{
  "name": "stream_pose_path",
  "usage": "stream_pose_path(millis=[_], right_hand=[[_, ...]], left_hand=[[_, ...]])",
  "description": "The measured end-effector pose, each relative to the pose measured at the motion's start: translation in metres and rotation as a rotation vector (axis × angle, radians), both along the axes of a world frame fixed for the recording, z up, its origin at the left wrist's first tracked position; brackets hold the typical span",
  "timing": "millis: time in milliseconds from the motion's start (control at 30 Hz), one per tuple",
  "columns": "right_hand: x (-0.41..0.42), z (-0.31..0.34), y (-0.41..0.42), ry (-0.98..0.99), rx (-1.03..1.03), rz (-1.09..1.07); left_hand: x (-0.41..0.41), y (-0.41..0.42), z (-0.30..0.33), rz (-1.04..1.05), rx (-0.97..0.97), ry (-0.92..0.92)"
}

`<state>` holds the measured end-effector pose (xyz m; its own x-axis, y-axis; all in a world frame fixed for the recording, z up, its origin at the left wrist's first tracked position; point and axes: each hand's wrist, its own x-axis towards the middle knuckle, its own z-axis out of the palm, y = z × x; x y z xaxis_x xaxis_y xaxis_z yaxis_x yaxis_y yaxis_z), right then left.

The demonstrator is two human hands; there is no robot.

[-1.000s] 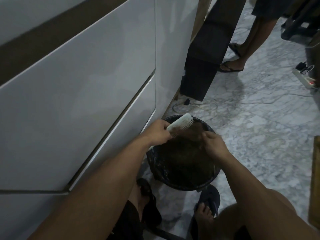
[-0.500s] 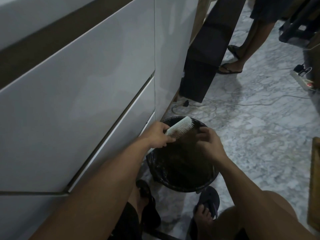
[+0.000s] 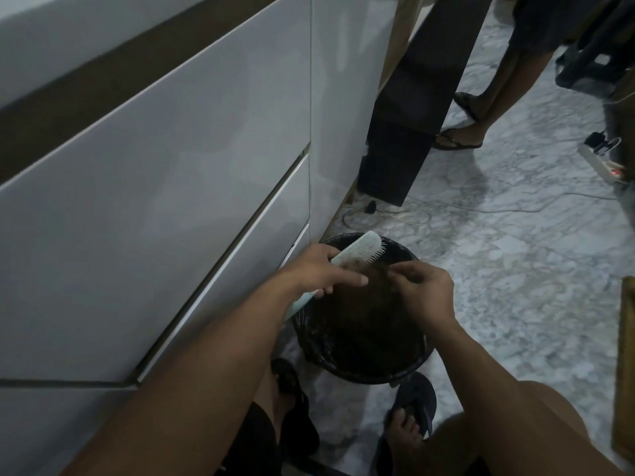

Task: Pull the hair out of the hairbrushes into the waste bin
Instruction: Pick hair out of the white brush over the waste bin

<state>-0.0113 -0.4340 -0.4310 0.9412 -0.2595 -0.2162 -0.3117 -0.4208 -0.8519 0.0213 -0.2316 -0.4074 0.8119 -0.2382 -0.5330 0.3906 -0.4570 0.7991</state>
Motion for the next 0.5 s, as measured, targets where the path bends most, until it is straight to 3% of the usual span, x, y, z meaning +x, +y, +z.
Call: stream_pose_path(millis=[200, 300, 500], right_hand=[[0.003, -0.004, -0.011, 0.089, -0.103, -0.317], [0.003, 0.001, -0.014, 0.156, -0.097, -0.332], [-0.003, 0.011, 0.009, 0.185, 0.465, 0.054]], left_hand=[[0.001, 0.0, 0.001, 0.114, 0.002, -0.1], [0.0, -0.001, 0.0, 0.129, -0.005, -0.117], [0.0, -0.011, 0.011, 0.098, 0.01, 0.048]])
